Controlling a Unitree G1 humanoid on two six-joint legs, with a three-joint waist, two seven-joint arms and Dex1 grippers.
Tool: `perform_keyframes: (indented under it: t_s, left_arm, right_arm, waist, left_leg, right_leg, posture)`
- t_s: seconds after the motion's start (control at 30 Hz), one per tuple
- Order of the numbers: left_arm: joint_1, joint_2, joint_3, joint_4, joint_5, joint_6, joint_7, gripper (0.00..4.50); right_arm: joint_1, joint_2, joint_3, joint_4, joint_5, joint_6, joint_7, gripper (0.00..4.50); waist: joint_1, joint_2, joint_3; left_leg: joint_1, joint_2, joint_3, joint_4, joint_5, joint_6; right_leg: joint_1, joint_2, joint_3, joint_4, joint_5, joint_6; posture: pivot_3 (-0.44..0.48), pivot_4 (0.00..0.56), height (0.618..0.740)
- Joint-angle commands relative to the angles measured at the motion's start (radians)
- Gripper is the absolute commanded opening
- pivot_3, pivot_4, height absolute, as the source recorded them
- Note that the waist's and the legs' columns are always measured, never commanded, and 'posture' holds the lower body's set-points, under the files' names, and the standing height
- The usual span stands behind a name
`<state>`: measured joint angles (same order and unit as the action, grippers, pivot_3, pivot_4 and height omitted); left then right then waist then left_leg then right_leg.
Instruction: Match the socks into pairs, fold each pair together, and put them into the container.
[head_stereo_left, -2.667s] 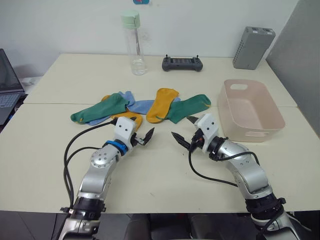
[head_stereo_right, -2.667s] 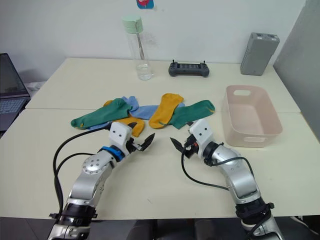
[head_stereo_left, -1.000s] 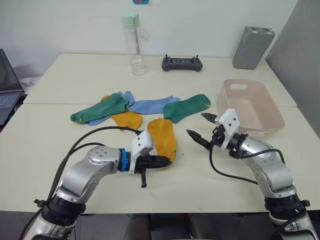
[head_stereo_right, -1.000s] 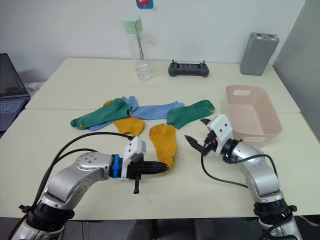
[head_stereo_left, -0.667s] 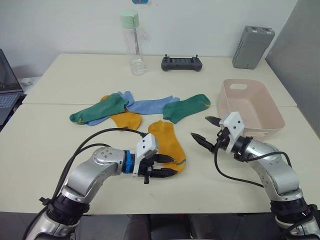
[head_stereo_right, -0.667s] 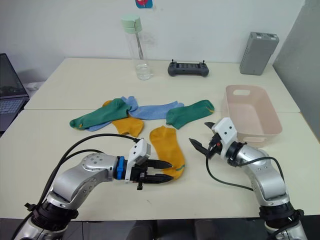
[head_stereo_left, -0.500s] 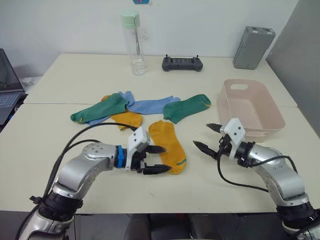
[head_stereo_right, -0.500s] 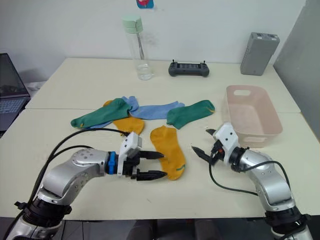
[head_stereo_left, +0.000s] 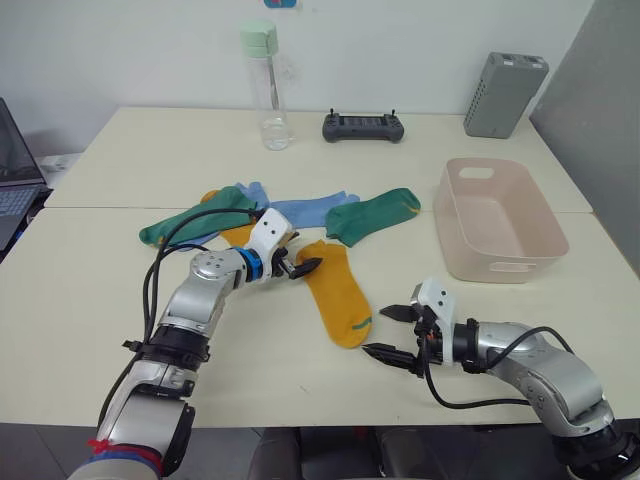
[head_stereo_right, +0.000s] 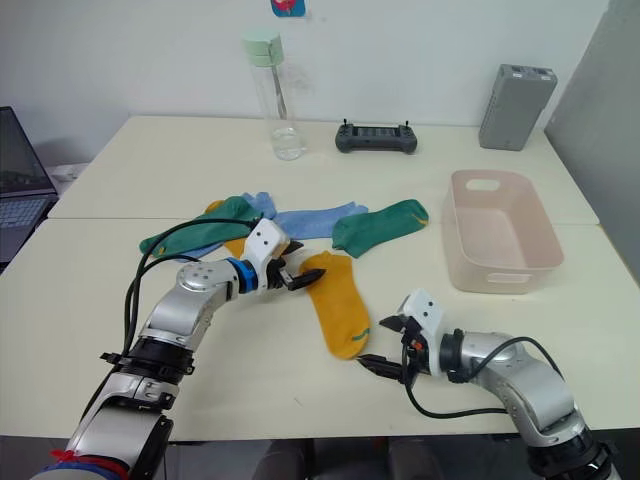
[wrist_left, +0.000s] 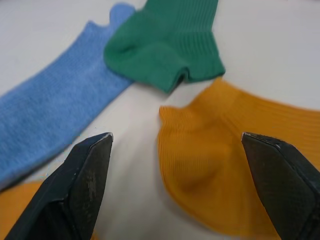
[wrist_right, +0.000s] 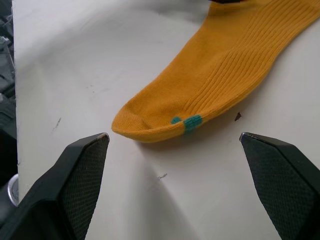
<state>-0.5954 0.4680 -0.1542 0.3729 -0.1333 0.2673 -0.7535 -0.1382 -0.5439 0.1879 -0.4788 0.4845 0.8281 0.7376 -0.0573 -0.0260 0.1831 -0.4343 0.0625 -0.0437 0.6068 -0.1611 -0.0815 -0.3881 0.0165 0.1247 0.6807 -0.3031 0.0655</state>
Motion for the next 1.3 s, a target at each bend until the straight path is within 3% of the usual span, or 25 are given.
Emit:
perform_keyframes:
  t_s: [0.03,0.1,0.2,0.57,0.6,0.9,1.1,1.3]
  left_arm:
    - [-0.016,0.002,0.008,-0.004,0.023,-0.015,0.002,4.27]
    - [-0.016,0.006,0.007,-0.002,0.029,-0.004,-0.01,4.27]
    - [-0.016,0.005,0.01,-0.004,0.03,0.011,-0.017,3.66]
    - [-0.018,0.002,0.015,-0.013,0.028,0.005,-0.042,0.28]
    - [-0.022,-0.002,0.012,-0.008,0.03,0.002,-0.045,0.04]
    - [0.007,0.014,0.044,-0.087,0.0,0.063,-0.055,0.04]
    - [0.227,0.066,0.16,-0.45,-0.117,0.283,-0.018,0.04]
    - [0.4,0.05,0.229,-0.735,-0.216,0.46,0.069,0.04]
  right_arm:
    - [-0.021,0.017,0.009,-0.026,0.01,0.011,-0.02,4.5]
    - [-0.035,0.033,0.015,-0.001,0.0,0.001,-0.033,4.5]
    - [-0.045,0.045,0.014,0.029,-0.014,-0.013,-0.048,3.89]
    - [-0.056,0.009,0.048,0.028,-0.004,-0.023,0.009,0.07]
    - [-0.062,0.007,0.058,0.027,-0.001,-0.02,0.02,0.0]
    - [-0.086,-0.002,0.058,0.03,0.0,-0.014,0.033,0.0]
    - [-0.105,-0.082,-0.054,0.069,-0.017,-0.04,0.026,0.0]
    - [-0.129,-0.085,-0.052,0.134,-0.042,-0.083,0.042,0.0]
  waist:
    - [0.001,0.0,0.0]
    - [0.0,0.0,0.0]
    - [0.0,0.0,0.0]
    - [0.0,0.0,0.0]
    - [0.0,0.0,0.0]
    - [0.0,0.0,0.0]
    - [-0.007,0.0,0.0]
    - [0.001,0.0,0.0]
  left_leg:
    - [0.0,0.0,0.0,0.0,0.0,0.0]
    - [0.0,0.0,0.0,0.0,0.0,0.0]
    - [0.0,0.0,0.0,0.001,0.0,0.0]
    - [0.0,0.0,0.0,0.001,0.0,0.0]
    - [0.0,0.0,0.0,0.001,0.0,0.0]
    - [0.0,0.0,0.0,0.001,0.0,0.0]
    - [0.0,0.0,0.0,0.0,0.0,0.0]
    - [0.0,0.001,-0.002,0.001,0.0,0.0]
  right_leg:
    - [0.0,0.0,0.0,0.0,0.0,0.0]
    - [0.0,0.0,0.0,0.0,0.0,0.0]
    - [0.0,0.0,0.0,0.0,0.0,0.001]
    - [0.0,0.0,0.0,0.0,0.0,0.001]
    - [0.0,0.0,0.0,0.0,0.0,0.001]
    - [0.0,0.0,0.0,0.0,0.0,0.001]
    - [0.0,0.0,0.0,0.0,0.0,0.0]
    - [0.001,0.0,-0.001,0.0,0.0,0.0]
  posture:
    - [0.0,0.15,0.74]
    - [0.0,0.15,0.74]
    - [0.0,0.15,0.74]
    - [0.0,0.15,0.74]
    - [0.0,0.15,0.74]
    - [0.0,0.15,0.74]
    - [0.0,0.15,0.74]
    - [0.0,0.15,0.74]
